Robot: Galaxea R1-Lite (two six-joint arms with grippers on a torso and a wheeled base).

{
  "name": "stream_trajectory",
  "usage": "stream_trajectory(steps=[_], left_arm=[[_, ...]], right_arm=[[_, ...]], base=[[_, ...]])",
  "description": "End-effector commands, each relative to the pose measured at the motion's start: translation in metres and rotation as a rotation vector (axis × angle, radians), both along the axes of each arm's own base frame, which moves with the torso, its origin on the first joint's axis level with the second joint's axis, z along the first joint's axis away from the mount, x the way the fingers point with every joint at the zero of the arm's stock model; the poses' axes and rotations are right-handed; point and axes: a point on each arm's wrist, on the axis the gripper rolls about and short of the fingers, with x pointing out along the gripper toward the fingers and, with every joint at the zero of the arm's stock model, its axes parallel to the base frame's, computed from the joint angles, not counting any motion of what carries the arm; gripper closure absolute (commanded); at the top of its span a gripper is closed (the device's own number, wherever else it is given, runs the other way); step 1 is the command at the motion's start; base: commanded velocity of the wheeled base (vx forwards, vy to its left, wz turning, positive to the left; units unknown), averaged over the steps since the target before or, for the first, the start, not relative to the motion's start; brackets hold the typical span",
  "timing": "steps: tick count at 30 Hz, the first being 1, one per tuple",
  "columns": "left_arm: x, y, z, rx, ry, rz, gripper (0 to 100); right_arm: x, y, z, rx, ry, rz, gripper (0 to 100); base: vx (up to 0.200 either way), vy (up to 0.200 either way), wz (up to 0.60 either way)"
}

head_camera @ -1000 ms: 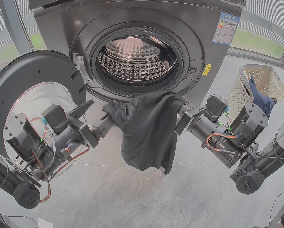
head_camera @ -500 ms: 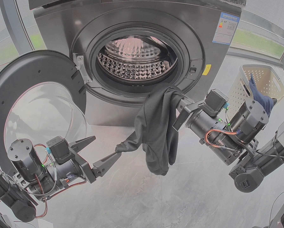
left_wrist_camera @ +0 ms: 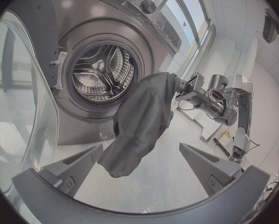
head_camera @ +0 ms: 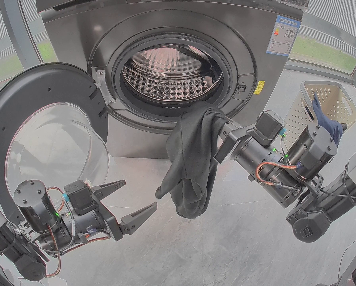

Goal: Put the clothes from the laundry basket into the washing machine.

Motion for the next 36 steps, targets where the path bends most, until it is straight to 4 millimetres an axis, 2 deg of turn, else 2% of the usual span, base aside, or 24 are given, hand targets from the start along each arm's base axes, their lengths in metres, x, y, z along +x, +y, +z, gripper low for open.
stream_trajectory(steps=[1, 5, 6, 7, 8, 12, 13, 14, 17, 22, 31, 36], left_arm=[[-0.001, 0.0, -0.006, 0.023, 0.019, -0.017, 0], [0.007, -0.005, -0.009, 0.028, 0.019, -0.021, 0], [0.019, -0.011, -0.006, 0.013, -0.008, -0.011, 0], [0.021, -0.013, -0.005, 0.009, -0.013, -0.011, 0], [0.034, -0.02, -0.001, -0.011, -0.043, -0.008, 0], [0.06, -0.035, 0.009, -0.051, -0.11, -0.006, 0], [0.06, -0.035, 0.009, -0.051, -0.11, -0.006, 0], [0.071, -0.042, 0.013, -0.069, -0.14, -0.006, 0], [0.081, -0.051, 0.016, -0.087, -0.167, -0.012, 0], [0.089, -0.06, 0.013, -0.092, -0.173, -0.028, 0], [0.09, -0.073, 0.018, -0.115, -0.196, -0.065, 0], [0.102, -0.083, 0.009, -0.112, -0.19, -0.055, 0]], right_arm=[[-0.001, 0.0, -0.002, -0.003, 0.005, 0.001, 100], [-0.001, 0.001, -0.002, -0.005, 0.006, 0.006, 100], [-0.002, 0.002, -0.004, -0.009, 0.012, 0.009, 100], [-0.002, 0.002, -0.005, -0.01, 0.013, 0.009, 100], [-0.004, 0.004, -0.008, -0.018, 0.022, 0.017, 100], [-0.006, 0.008, -0.013, -0.029, 0.034, 0.031, 100], [-0.006, 0.008, -0.013, -0.029, 0.034, 0.031, 100], [-0.006, 0.009, -0.015, -0.034, 0.037, 0.03, 100], [-0.004, 0.01, -0.018, -0.04, 0.044, 0.03, 100], [-0.004, 0.011, -0.018, -0.04, 0.044, 0.032, 100], [-0.006, 0.012, -0.018, -0.039, 0.045, 0.037, 100], [-0.008, 0.015, -0.02, -0.041, 0.049, 0.047, 100]], base=[[0.0, 0.0, 0.0], [0.0, 0.0, 0.0], [0.0, 0.0, 0.0], [0.0, 0.0, 0.0], [0.0, 0.0, 0.0], [0.0, 0.0, 0.0], [0.0, 0.0, 0.0], [0.0, 0.0, 0.0], [0.0, 0.0, 0.0], [0.0, 0.0, 0.0], [0.0, 0.0, 0.0], [0.0, 0.0, 0.0]])
